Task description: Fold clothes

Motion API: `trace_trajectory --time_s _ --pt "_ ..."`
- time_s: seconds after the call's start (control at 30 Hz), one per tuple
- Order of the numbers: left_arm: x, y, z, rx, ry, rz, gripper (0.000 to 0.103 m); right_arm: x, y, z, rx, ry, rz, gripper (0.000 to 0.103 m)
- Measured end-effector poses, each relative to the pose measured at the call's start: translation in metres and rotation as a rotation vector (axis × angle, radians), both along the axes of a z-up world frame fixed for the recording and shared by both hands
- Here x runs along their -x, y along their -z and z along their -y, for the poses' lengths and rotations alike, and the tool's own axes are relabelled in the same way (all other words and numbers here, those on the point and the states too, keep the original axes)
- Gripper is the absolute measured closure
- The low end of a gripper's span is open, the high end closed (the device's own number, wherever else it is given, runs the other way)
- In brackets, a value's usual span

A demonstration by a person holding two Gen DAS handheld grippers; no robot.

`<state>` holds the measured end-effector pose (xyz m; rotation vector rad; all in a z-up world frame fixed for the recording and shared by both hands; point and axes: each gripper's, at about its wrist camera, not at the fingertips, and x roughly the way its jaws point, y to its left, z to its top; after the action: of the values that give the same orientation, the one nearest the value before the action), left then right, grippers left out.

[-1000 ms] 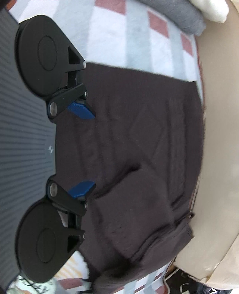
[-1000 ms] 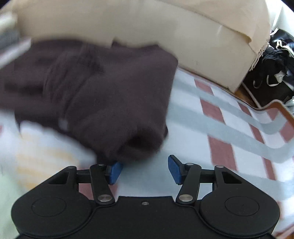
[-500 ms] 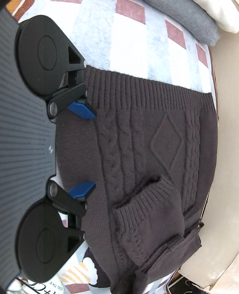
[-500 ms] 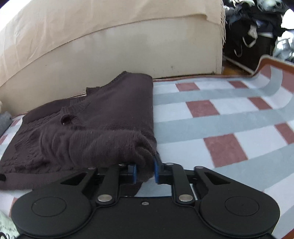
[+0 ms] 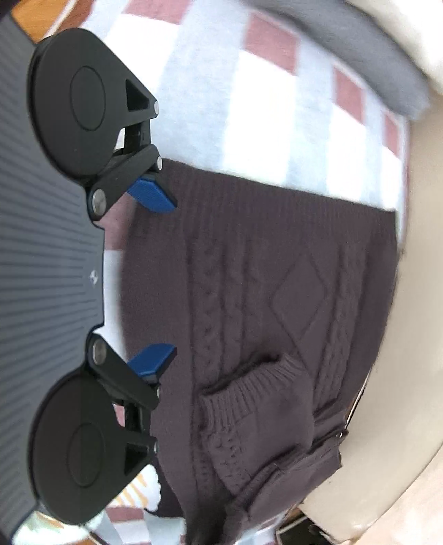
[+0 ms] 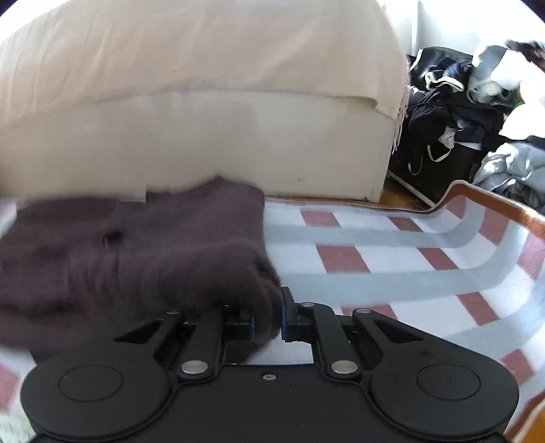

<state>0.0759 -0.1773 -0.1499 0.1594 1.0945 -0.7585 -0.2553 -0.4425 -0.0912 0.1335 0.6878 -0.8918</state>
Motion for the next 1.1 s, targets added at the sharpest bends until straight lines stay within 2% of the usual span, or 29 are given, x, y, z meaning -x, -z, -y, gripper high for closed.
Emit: trace_trajectory --time_s 0.07,0.1,0.13,0.17,0.2,0.27,0.33,0.47,0.53,0.6,0.67,0.7,0.77,0.83,0.87,0.9,0.93,0.97,1.03,1.1 --pt "-0.002 0.005 -0.006 -0.005 -0.02 -0.044 0.02 -0.014 0.026 -0.001 -0.014 -0.037 -0.211 0.089" --pt "-0.002 0.005 -0.007 -0.004 -0.025 -0.041 0.02 -0.013 0.028 -0.002 -0.018 -0.026 -0.232 0.086" --pt "-0.001 0.003 -0.008 0.002 -0.024 -0.034 0.02 -0.009 0.026 -0.004 -0.023 -0.007 -0.224 0.069" --pt "0.001 0.001 -0.009 0.008 -0.024 -0.028 0.02 -0.005 0.024 -0.006 -0.028 0.012 -0.217 0.058" --pt "0.001 -0.002 -0.01 0.014 -0.023 -0.021 0.02 0.001 0.019 -0.008 -0.052 0.05 -0.194 0.051" --pt "0.001 -0.005 -0.011 0.031 -0.025 -0.012 0.019 0.016 0.009 -0.011 -0.116 0.121 -0.123 0.051" --pt "-0.002 -0.008 -0.012 0.053 -0.034 -0.012 0.019 0.032 -0.001 -0.019 -0.172 0.118 -0.007 0.052" --pt "0.0 -0.012 -0.012 0.126 -0.019 -0.002 0.02 0.039 -0.028 -0.038 -0.168 -0.009 0.173 0.052" --pt "0.004 -0.013 -0.011 0.148 0.027 0.001 0.024 0.02 -0.032 -0.042 -0.158 -0.089 0.161 0.051" --pt "0.009 -0.014 -0.007 0.165 0.064 -0.008 0.034 -0.002 -0.036 -0.046 -0.148 -0.17 0.135 0.047" --pt "0.014 -0.015 -0.001 0.192 0.098 -0.032 0.041 -0.033 -0.029 -0.043 -0.106 -0.216 0.041 0.047" --pt "0.016 -0.016 0.002 0.206 0.116 -0.043 0.041 -0.049 -0.024 -0.038 -0.086 -0.242 -0.017 0.047" --pt "0.021 -0.03 0.02 0.245 0.169 -0.043 0.041 -0.076 -0.013 -0.025 -0.075 -0.265 -0.12 0.047" --pt "0.031 -0.049 0.05 0.284 0.256 -0.007 0.041 -0.089 -0.006 -0.006 -0.097 -0.233 -0.155 0.047" --pt "0.035 -0.058 0.066 0.299 0.303 0.007 0.043 -0.089 -0.006 0.002 -0.127 -0.203 -0.138 0.047" --pt "0.04 -0.063 0.085 0.294 0.353 0.011 0.054 -0.084 -0.009 0.005 -0.172 -0.164 -0.098 0.047" --pt "0.046 -0.066 0.107 0.27 0.406 0.014 0.06 -0.076 -0.013 0.006 -0.221 -0.121 -0.053 0.046" --pt "0.051 -0.068 0.129 0.24 0.439 0.033 0.065 -0.065 -0.018 0.002 -0.266 -0.125 0.017 0.046" --pt "0.06 -0.065 0.17 0.212 0.497 0.072 0.065 -0.038 -0.026 -0.014 -0.324 -0.162 0.148 0.041" --pt "0.059 -0.056 0.207 0.208 0.503 0.086 0.065 -0.018 -0.026 -0.028 -0.27 -0.13 0.129 0.038"
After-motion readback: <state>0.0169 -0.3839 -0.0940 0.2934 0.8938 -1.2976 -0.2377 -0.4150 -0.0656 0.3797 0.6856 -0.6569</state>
